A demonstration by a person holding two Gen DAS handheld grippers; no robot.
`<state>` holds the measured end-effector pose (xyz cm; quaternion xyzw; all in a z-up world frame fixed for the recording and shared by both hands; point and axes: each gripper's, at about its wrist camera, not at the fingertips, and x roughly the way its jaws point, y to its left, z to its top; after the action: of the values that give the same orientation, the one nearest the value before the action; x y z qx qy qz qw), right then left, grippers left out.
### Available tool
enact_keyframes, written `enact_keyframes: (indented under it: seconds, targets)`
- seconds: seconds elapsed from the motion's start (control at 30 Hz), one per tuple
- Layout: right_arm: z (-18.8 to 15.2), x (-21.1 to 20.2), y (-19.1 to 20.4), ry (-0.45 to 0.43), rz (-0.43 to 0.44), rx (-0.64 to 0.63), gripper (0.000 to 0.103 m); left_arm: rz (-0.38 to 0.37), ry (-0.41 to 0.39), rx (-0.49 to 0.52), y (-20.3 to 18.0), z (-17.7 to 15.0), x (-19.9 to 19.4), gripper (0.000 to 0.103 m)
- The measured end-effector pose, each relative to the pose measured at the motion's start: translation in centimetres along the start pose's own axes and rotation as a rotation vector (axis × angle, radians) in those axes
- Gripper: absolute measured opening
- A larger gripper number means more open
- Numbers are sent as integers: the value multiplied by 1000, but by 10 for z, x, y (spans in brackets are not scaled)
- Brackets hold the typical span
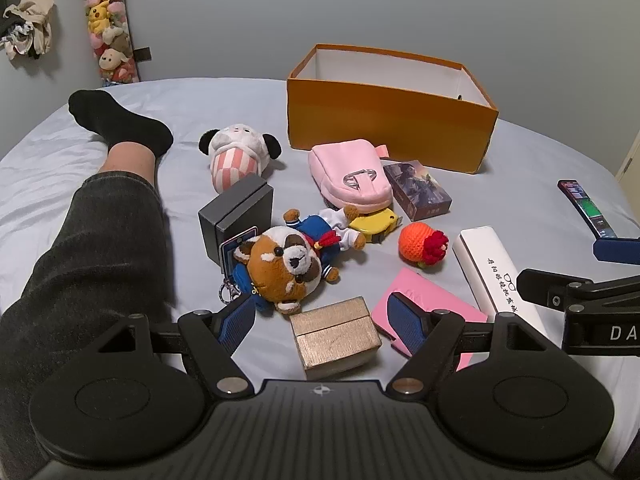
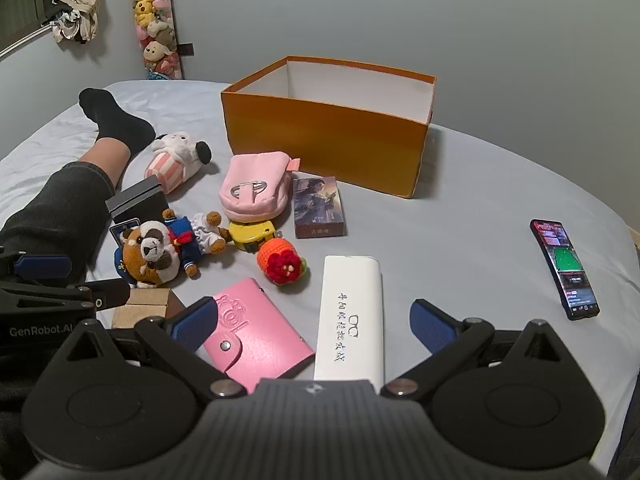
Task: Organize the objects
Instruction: 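Grasp the gold cardboard box with the left gripper while the right gripper grasps the white glasses case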
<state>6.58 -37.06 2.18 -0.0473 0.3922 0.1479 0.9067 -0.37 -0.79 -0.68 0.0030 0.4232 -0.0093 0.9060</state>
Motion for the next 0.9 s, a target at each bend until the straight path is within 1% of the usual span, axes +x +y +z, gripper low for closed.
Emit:
enact_keyframes:
  seconds: [0.57, 0.9]
  targets:
    - [0, 0, -1, 4, -6, 9, 102, 1, 3, 0, 1, 0, 0, 88]
    - [-2, 6, -5, 21, -18, 20, 102, -4, 37, 3, 3, -8, 8, 88]
